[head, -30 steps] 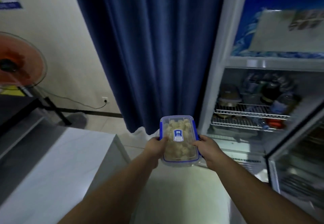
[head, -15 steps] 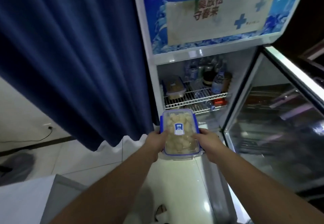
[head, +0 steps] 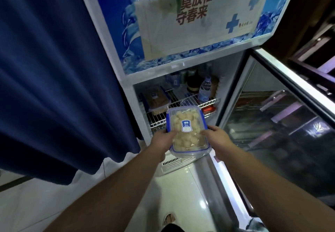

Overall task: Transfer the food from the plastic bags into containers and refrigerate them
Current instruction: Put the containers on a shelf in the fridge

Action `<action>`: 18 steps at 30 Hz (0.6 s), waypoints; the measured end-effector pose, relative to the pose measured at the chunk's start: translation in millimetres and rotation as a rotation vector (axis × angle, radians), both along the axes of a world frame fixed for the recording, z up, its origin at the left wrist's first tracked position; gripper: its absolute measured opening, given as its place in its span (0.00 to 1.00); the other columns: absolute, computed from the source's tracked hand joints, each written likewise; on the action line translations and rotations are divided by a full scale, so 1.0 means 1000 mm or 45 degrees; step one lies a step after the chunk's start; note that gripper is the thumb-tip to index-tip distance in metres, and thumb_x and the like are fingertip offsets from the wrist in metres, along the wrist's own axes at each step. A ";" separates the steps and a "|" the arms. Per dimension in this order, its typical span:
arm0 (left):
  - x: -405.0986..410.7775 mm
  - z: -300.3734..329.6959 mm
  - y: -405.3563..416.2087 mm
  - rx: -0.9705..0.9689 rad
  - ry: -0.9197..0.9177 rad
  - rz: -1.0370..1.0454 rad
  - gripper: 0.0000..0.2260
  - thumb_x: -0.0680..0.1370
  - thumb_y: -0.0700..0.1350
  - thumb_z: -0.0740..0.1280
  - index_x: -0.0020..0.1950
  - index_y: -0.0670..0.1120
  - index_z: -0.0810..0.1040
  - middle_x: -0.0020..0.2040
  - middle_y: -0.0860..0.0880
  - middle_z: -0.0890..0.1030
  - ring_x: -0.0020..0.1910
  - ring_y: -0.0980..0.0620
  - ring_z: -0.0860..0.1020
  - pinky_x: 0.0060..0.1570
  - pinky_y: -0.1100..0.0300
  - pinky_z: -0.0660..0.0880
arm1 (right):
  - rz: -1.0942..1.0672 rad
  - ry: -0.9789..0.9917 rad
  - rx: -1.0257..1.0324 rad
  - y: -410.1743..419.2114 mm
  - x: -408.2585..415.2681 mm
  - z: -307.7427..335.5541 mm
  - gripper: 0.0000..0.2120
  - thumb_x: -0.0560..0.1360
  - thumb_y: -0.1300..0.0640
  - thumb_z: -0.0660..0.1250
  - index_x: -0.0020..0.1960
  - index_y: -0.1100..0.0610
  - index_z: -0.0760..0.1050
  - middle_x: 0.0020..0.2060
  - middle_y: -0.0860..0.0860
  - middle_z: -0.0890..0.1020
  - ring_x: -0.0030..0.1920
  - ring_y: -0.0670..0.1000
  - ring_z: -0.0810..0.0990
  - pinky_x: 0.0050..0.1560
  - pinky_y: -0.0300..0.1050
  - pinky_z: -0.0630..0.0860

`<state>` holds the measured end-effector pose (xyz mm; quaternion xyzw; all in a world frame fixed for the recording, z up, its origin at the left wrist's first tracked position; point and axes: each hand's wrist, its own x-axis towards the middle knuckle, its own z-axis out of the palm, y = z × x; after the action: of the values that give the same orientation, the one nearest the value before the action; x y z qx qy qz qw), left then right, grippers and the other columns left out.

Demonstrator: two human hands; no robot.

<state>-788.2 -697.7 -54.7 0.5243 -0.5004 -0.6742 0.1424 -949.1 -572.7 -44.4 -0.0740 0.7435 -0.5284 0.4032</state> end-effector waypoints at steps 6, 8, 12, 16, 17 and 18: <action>-0.037 -0.004 -0.031 0.052 0.022 0.005 0.06 0.79 0.45 0.74 0.54 0.47 0.82 0.53 0.44 0.87 0.52 0.43 0.86 0.57 0.47 0.83 | -0.023 0.003 0.030 -0.029 -0.029 0.000 0.19 0.72 0.61 0.70 0.62 0.51 0.81 0.51 0.52 0.86 0.51 0.57 0.85 0.53 0.53 0.83; -0.052 -0.006 -0.038 0.047 0.009 0.032 0.10 0.79 0.45 0.73 0.59 0.44 0.83 0.53 0.45 0.87 0.51 0.44 0.86 0.58 0.45 0.83 | -0.006 0.005 0.053 -0.040 -0.044 -0.002 0.20 0.73 0.60 0.71 0.63 0.50 0.79 0.52 0.52 0.85 0.51 0.57 0.85 0.49 0.49 0.80; -0.080 -0.007 -0.048 0.047 0.024 0.113 0.10 0.79 0.44 0.73 0.60 0.43 0.84 0.52 0.45 0.88 0.51 0.44 0.87 0.57 0.45 0.83 | 0.062 0.019 0.023 -0.063 -0.089 -0.027 0.30 0.65 0.54 0.73 0.68 0.55 0.78 0.53 0.54 0.86 0.51 0.58 0.86 0.58 0.59 0.82; -0.109 0.000 -0.060 0.011 0.012 0.216 0.08 0.78 0.41 0.74 0.57 0.44 0.84 0.49 0.45 0.88 0.45 0.45 0.87 0.44 0.52 0.85 | 0.173 0.033 0.050 -0.085 -0.118 -0.009 0.17 0.75 0.61 0.70 0.63 0.56 0.80 0.51 0.54 0.86 0.47 0.55 0.87 0.46 0.48 0.83; -0.116 0.001 -0.064 -0.005 -0.014 0.230 0.09 0.77 0.42 0.76 0.57 0.44 0.85 0.49 0.45 0.88 0.46 0.44 0.87 0.45 0.51 0.85 | 0.190 0.022 0.050 -0.090 -0.125 -0.008 0.14 0.77 0.63 0.69 0.62 0.56 0.80 0.50 0.54 0.86 0.45 0.54 0.86 0.41 0.44 0.81; -0.122 0.000 -0.068 -0.030 -0.044 0.234 0.10 0.74 0.45 0.77 0.55 0.46 0.86 0.49 0.44 0.88 0.47 0.43 0.87 0.50 0.47 0.85 | 0.202 0.006 0.056 -0.096 -0.133 -0.011 0.14 0.78 0.64 0.68 0.63 0.56 0.80 0.50 0.54 0.86 0.44 0.53 0.86 0.38 0.42 0.79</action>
<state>-910.1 -766.0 -55.1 0.5777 -0.4605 -0.6432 0.2012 -1081.8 -669.1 -55.6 -0.1249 0.7476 -0.4783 0.4435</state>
